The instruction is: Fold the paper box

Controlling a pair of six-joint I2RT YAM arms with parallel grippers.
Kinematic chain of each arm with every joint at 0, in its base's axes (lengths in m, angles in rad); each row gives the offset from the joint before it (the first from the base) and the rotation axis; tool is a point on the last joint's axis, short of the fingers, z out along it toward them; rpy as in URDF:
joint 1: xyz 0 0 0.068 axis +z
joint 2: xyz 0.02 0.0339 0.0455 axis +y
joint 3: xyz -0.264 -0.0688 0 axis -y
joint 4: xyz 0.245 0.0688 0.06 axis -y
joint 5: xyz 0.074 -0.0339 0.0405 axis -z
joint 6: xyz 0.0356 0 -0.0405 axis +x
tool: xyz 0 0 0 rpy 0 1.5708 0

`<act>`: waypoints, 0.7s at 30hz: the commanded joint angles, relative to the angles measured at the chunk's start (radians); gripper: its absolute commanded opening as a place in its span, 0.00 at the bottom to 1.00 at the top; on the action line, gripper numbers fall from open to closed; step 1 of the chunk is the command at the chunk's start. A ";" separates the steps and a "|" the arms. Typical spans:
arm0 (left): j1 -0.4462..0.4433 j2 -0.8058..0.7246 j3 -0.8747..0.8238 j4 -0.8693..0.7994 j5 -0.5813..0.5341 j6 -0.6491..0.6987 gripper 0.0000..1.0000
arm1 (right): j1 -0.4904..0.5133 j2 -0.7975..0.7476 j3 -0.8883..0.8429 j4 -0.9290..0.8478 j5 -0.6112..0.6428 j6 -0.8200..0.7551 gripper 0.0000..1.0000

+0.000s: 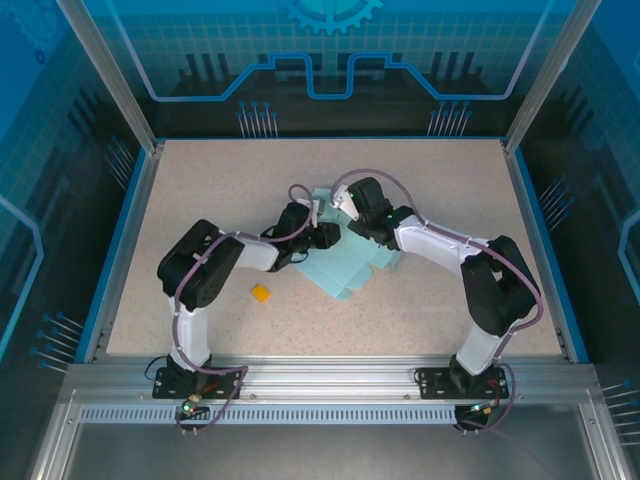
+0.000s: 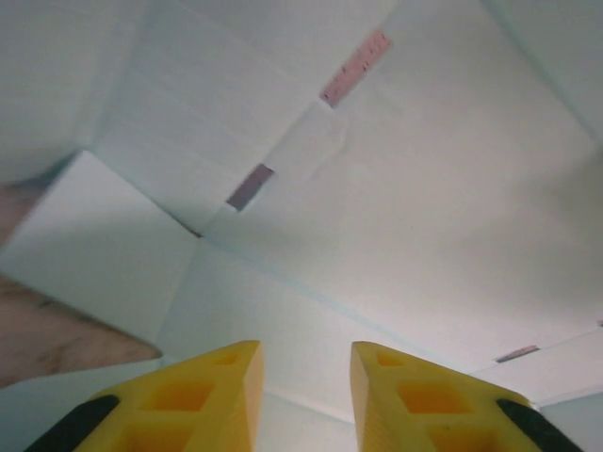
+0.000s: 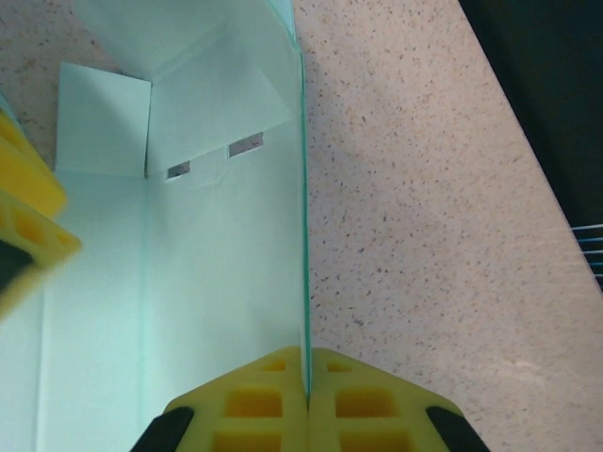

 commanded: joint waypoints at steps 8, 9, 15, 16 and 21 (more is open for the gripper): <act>0.128 -0.266 -0.129 -0.080 0.011 -0.024 0.41 | 0.064 -0.004 -0.111 0.327 0.167 -0.248 0.00; 0.139 -0.277 -0.129 -0.088 0.025 -0.024 0.42 | 0.067 0.001 -0.119 0.353 0.176 -0.271 0.00; 0.163 -0.297 -0.075 -0.143 0.116 -0.041 0.46 | 0.070 0.016 -0.136 0.414 0.163 -0.329 0.00; 0.169 -0.292 -0.068 -0.140 0.129 -0.054 0.46 | 0.068 0.013 -0.137 0.411 0.148 -0.324 0.00; 0.193 -0.269 -0.013 -0.156 0.182 -0.100 0.47 | 0.059 -0.008 -0.144 0.393 0.074 -0.308 0.00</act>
